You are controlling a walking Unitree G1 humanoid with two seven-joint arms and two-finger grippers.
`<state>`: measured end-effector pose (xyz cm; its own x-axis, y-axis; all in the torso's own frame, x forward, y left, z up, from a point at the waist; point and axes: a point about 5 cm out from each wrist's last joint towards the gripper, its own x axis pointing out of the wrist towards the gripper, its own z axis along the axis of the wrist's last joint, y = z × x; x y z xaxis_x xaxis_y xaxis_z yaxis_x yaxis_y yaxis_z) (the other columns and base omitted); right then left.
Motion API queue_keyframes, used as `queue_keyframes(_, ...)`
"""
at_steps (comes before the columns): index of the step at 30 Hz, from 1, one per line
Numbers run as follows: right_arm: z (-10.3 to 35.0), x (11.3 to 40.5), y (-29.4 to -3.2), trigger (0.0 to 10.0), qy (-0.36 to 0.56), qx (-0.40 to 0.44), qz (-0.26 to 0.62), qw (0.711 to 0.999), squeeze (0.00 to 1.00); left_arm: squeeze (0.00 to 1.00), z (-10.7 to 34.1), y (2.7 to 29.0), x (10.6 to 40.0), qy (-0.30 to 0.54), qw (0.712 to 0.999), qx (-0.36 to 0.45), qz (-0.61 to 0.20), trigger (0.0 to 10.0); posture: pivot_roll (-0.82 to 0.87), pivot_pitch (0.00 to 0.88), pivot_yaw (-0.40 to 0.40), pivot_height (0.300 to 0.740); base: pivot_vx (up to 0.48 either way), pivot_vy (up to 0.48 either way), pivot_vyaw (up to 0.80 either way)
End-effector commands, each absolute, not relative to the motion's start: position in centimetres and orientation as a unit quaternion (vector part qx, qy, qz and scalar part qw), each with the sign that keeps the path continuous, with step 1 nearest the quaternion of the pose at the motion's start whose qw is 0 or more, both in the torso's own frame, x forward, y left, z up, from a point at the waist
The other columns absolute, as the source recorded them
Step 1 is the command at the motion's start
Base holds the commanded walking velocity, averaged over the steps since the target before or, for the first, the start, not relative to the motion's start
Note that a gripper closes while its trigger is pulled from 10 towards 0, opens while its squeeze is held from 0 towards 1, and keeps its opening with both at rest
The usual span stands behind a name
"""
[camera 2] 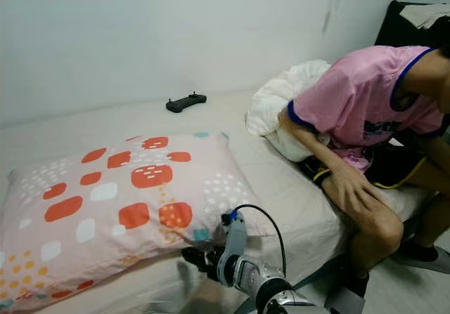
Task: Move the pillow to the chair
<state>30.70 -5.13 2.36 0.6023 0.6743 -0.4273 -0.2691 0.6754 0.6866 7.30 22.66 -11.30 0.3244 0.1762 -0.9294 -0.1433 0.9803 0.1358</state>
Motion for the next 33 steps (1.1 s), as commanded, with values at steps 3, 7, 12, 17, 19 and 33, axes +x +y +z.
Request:
queue_keyframes(3,4.0,31.4,-2.9,10.0,0.310,0.328,0.296,0.842,0.00,0.00,-11.5,22.3,6.8,0.580,0.809,0.017,0.089,10.0,0.13,0.132,-0.044,0.542,0.000,0.000,0.00)
queue_keyframes(7,4.8,32.0,-3.2,10.0,0.283,0.346,0.296,0.844,0.00,0.00,-11.5,22.4,6.8,0.581,0.809,0.018,0.089,10.0,0.14,0.133,-0.043,0.542,0.000,0.000,0.00)
queue_keyframes(12,5.3,33.1,-4.7,10.0,0.255,0.383,0.233,0.857,0.00,0.00,-11.4,22.5,6.7,0.581,0.809,0.021,0.089,10.0,0.15,0.140,-0.034,0.542,0.000,0.000,0.00)
queue_keyframes(17,6.7,34.3,-5.4,10.0,0.200,0.422,0.210,0.859,0.00,0.00,-11.4,22.7,6.5,0.583,0.808,0.025,0.087,10.0,0.16,0.145,-0.025,0.542,0.000,0.000,0.00)
queue_keyframes(19,7.1,34.6,-5.4,10.0,0.194,0.422,0.214,0.859,0.00,0.00,-11.4,22.8,6.4,0.583,0.807,0.026,0.087,10.0,0.16,0.145,-0.024,0.542,0.000,0.000,0.00)
queue_keyframes(33,8.8,35.8,-6.5,0.0,0.152,0.400,0.213,0.879,0.00,0.00,-11.4,23.0,6.2,0.583,0.807,0.027,0.090,10.0,0.16,0.148,-0.025,0.542,0.000,0.000,0.00)
